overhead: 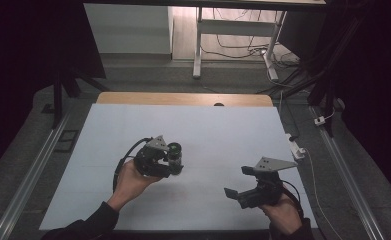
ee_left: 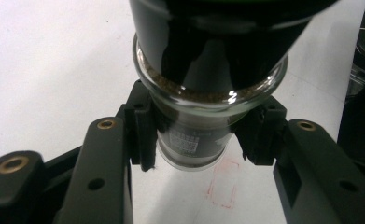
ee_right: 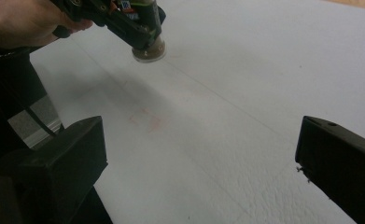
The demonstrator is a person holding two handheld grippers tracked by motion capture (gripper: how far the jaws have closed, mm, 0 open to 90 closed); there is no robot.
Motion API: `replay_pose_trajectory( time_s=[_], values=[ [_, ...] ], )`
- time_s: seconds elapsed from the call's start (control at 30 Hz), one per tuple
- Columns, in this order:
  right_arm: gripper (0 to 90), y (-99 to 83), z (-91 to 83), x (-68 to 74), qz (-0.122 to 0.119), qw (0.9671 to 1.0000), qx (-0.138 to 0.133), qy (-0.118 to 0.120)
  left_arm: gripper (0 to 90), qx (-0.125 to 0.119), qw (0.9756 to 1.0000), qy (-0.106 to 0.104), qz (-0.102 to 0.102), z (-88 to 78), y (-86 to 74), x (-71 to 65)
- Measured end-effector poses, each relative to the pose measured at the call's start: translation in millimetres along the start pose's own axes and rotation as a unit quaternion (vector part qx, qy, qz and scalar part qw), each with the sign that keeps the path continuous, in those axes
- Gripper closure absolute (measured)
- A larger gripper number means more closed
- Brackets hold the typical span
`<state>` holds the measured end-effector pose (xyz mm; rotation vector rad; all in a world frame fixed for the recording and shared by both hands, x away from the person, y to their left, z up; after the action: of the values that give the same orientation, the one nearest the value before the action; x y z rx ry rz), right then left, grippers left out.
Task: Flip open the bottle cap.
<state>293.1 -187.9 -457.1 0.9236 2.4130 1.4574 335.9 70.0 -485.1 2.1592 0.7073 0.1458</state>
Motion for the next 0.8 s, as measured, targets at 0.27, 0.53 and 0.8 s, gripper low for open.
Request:
replay_pose_trajectory(
  time_s=[0.27, 0.53, 0.8],
  values=[
    [1.6, 13.7, 15.3, 4.9, -0.025, 0.9997, 0.005, 0.007, 53.5, 0.0, 1.0, -0.001, 0.0, 0.3, 0.1, 0.2],
    [0.0, 26.3, 30.3, 12.0, -0.048, 0.9986, 0.013, 0.017, 53.6, -0.004, 1.0, 0.005, 0.002, -0.1, 0.5, -0.1],
    [0.0, 41.1, 49.9, 20.9, -0.068, 0.9971, 0.019, 0.029, 53.6, -0.006, 0.9999, 0.009, 0.005, -1.5, 0.5, 0.5]
  ],
)
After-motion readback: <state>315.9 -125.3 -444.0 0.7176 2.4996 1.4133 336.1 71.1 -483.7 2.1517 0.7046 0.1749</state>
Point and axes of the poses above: each handheld gripper's, and its own axes: z roughly forward along the jaws, y roughly out of its top, x roughly to its left, the point moved 6 cm from there along z, roughly forward along the jaws, and after that the axes turned 4 degrees about -x, right-handed, at the moved point
